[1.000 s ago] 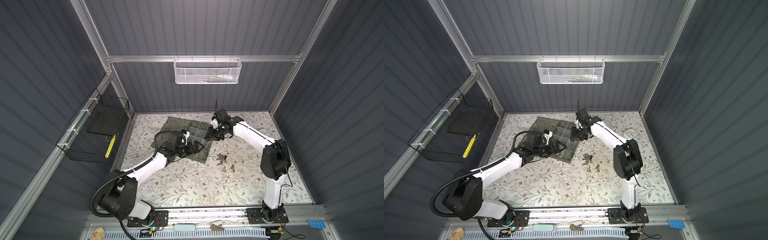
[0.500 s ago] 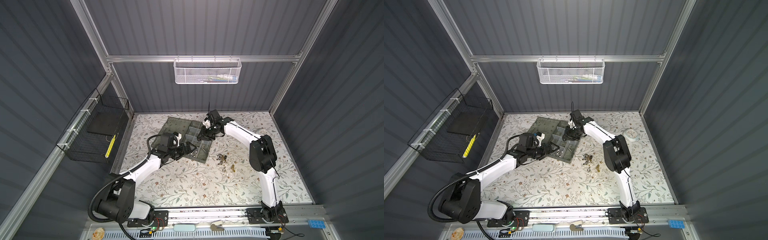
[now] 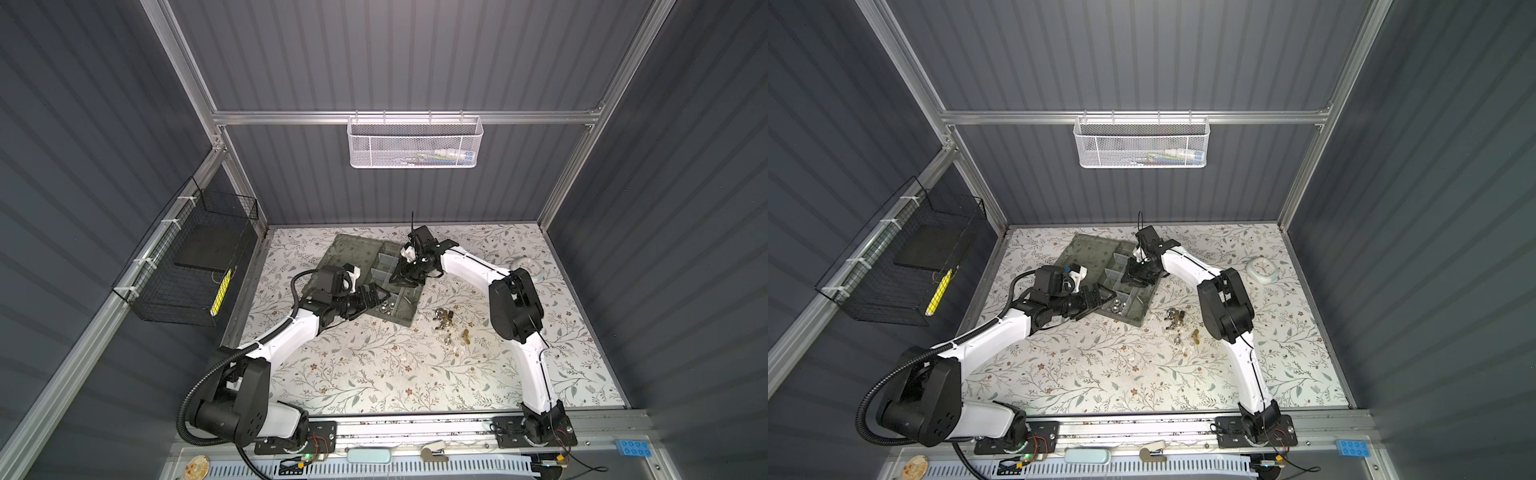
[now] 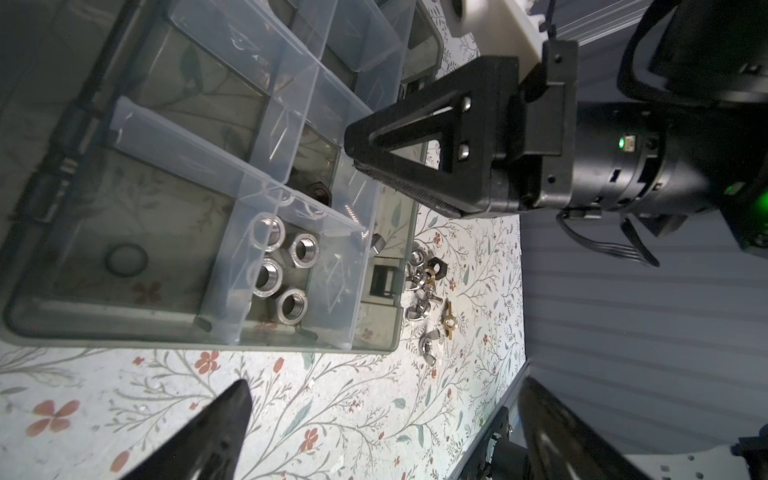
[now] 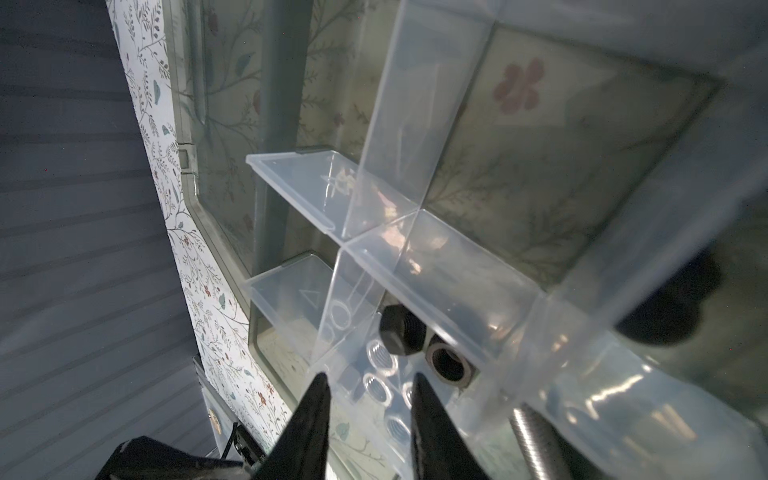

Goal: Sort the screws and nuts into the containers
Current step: 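Lower the black nut into a box compartment and open the right gripper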

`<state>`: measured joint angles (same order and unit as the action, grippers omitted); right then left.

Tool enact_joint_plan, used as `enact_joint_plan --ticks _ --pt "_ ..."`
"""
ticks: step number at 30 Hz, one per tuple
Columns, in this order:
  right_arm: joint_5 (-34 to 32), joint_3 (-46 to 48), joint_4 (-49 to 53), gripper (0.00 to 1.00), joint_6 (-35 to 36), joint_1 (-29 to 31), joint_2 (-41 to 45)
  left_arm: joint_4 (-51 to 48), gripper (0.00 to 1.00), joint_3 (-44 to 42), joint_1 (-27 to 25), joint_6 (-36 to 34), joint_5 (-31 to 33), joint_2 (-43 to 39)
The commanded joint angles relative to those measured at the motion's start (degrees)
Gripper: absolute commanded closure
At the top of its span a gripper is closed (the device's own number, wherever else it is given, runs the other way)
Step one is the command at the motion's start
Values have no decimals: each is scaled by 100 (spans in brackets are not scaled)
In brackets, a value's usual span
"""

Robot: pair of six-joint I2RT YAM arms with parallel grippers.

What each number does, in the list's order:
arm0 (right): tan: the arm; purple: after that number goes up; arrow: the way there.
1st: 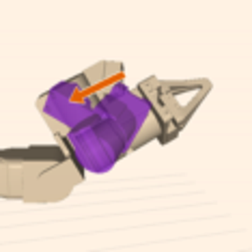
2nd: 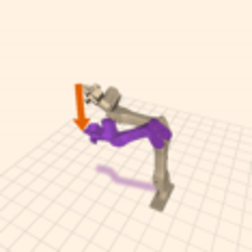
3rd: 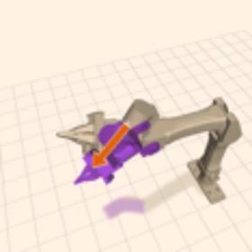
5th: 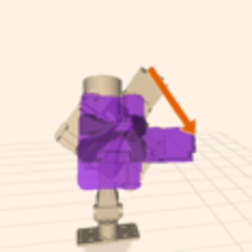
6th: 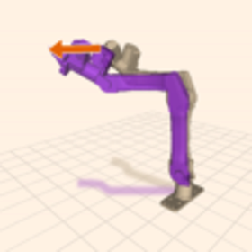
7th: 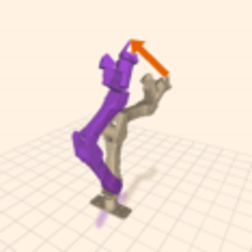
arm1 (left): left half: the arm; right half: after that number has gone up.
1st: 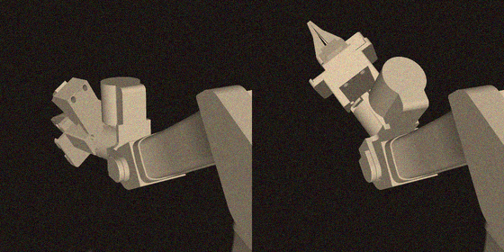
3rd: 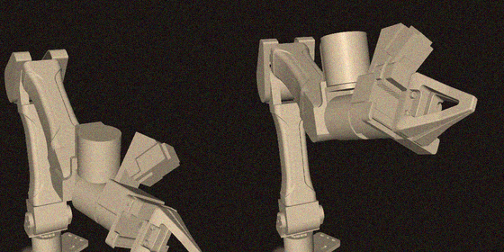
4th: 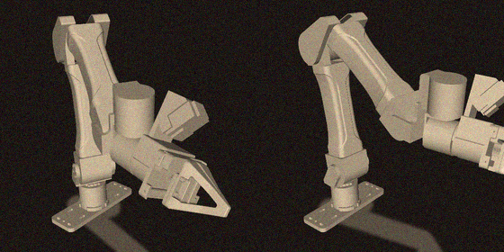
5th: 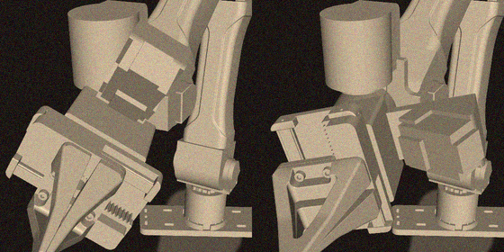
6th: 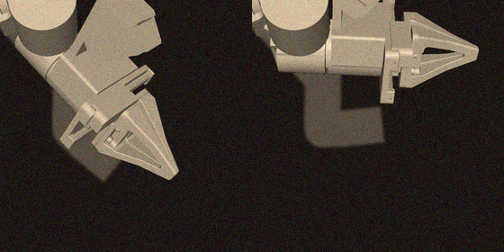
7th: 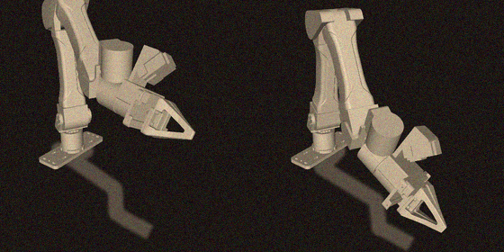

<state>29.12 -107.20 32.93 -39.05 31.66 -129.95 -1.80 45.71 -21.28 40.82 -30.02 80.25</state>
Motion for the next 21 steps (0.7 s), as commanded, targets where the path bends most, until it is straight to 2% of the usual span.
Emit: enact_joint_plan --ticks 1,12,21 --pt "5 -100 -27 64 -33 15 -65 -126 0 -38 38 -129 -122 -71" --pt "-10 -123 64 58 44 9 263 -99 0 -36 36 16 -168 -195" --pt "-434 134 186 50 249 3 1065 -140 0 -1 -90 87 -97 -343"
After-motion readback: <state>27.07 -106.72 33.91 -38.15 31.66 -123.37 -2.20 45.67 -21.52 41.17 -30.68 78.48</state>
